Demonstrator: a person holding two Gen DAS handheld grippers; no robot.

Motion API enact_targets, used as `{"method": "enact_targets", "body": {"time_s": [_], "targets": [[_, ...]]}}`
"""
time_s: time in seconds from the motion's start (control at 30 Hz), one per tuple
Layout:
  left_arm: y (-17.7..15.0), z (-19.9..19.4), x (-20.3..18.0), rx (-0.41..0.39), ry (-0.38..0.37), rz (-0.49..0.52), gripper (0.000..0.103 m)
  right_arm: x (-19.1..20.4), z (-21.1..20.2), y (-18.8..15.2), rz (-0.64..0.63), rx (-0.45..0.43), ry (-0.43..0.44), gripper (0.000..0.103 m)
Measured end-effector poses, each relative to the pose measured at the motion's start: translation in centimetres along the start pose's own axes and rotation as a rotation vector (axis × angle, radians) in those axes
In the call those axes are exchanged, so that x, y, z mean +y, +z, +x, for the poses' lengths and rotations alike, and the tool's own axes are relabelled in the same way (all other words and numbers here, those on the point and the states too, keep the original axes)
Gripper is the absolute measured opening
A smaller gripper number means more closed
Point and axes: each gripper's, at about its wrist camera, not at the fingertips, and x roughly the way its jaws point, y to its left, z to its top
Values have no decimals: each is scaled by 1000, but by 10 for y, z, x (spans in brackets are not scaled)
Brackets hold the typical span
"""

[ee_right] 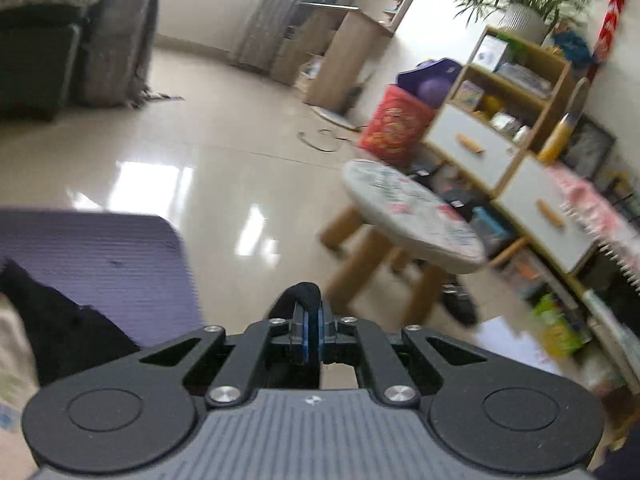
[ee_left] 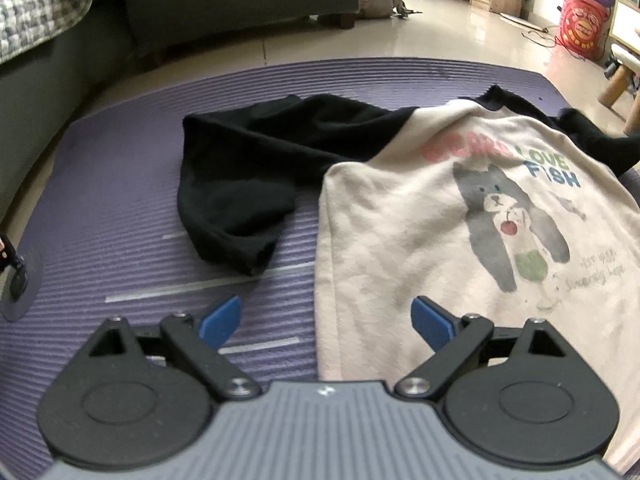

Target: Fold clothes

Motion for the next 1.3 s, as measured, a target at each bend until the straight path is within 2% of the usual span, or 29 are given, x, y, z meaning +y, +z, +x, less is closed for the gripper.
{"method": "enact_targets", "body": {"time_s": [0.1,0.17,0.2,0.27,0.3,0.43,0.6,0.77,0.9,0.97,1.0,1.03,1.07,1.1,1.23,1.3], "targets": [[-1,-1,-3,3,2,10,93,-9,15,-12,-56,24,-48,3],[-1,-2,-3,4,6,12,93,-7,26,-17,-91,80,-55,4],[-1,-2,-3,5,7,10,93,-8,32,-21,-99,124,-44,8],[2,-2,1,6,7,-2,93,-4,40,-24,-94,199,-11,27],[3,-2,2,5,7,-7,93,0,39,-25,-95,207,6,38],[6,1,12,11,20,-36,93,21,32,-22,-151,201,56,49],[12,6,28,7,40,-71,93,57,16,-5,-229,156,130,54],[25,18,61,-8,79,-170,91,107,-8,17,-250,128,246,57],[41,45,92,41,31,-309,71,137,-30,29,-266,109,321,57],[45,48,92,19,38,-292,50,149,-41,32,-274,97,363,58],[47,49,91,12,36,-275,21,155,-45,33,-281,90,381,59],[50,50,90,11,32,-261,14,159,-50,33,-286,86,390,59],[53,51,89,15,30,-248,12,165,-56,34,-298,76,406,59],[58,52,87,20,62,-208,11,170,-61,34,-305,70,418,60],[83,54,78,-33,285,10,11,179,-75,30,-315,63,440,60],[96,54,83,-55,354,48,11,182,-78,30,-317,60,448,60]]}}
